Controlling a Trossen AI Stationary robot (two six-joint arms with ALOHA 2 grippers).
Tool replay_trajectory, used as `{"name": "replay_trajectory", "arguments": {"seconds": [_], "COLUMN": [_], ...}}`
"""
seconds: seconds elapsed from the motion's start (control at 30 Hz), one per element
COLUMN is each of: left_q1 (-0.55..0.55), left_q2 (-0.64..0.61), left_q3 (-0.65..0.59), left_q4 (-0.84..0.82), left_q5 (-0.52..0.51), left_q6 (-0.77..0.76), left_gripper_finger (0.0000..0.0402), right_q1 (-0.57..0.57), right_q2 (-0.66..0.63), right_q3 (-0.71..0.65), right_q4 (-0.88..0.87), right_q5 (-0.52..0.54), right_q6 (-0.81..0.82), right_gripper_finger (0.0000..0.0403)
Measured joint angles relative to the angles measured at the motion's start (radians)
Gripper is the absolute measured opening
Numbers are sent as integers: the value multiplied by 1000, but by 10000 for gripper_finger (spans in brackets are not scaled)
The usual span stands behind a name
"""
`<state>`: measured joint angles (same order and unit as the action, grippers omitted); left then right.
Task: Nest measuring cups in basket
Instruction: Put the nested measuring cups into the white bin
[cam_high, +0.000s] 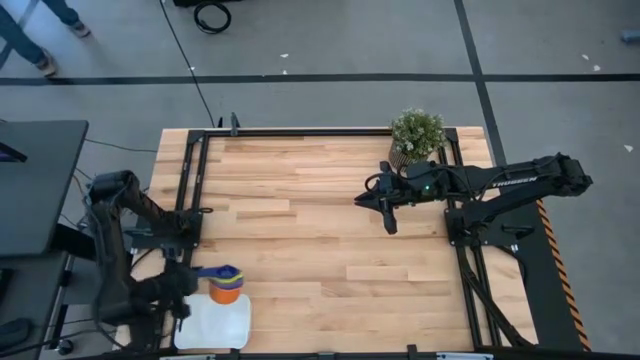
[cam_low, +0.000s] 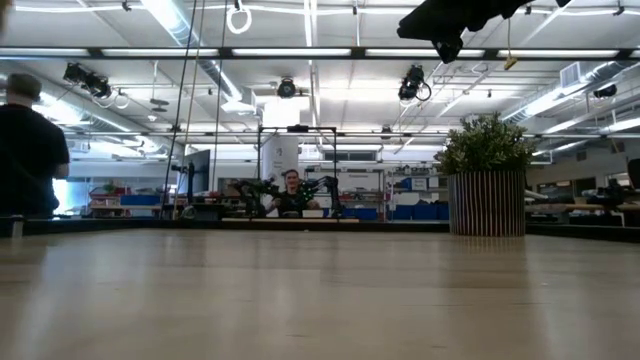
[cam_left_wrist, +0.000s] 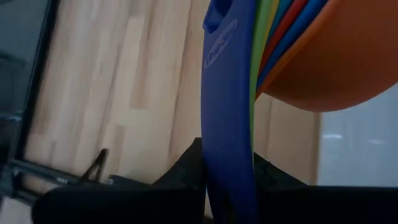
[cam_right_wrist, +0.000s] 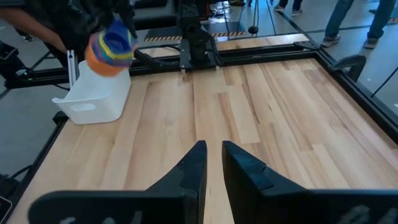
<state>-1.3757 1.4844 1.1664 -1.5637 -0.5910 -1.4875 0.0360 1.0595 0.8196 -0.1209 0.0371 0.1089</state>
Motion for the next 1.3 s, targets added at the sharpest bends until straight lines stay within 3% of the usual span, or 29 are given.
{"name": "replay_trajectory", "arguments": {"seconds": [0.3, 0.5, 0.87, 1.3], "left_q1": [39, 37, 23, -4], "left_q2": [75, 97, 95, 213], "left_q3": [5, 5, 104, 101], "left_q4": [64, 91, 78, 73], "left_q5": [57, 52, 18, 89], "left_q6": [114, 52, 108, 73], "left_gripper_finger": [48, 48, 46, 46], "right_q1": [-1, -4, -4, -4], "right_q2": [0, 0, 0, 0], "right_q3": [0, 0, 0, 0], "right_q4": [0, 1, 1, 8], "right_q5": [1, 4, 4, 26], "right_q6": [-11, -14, -8, -7], "right_gripper_finger": [57, 57, 57, 57]}}
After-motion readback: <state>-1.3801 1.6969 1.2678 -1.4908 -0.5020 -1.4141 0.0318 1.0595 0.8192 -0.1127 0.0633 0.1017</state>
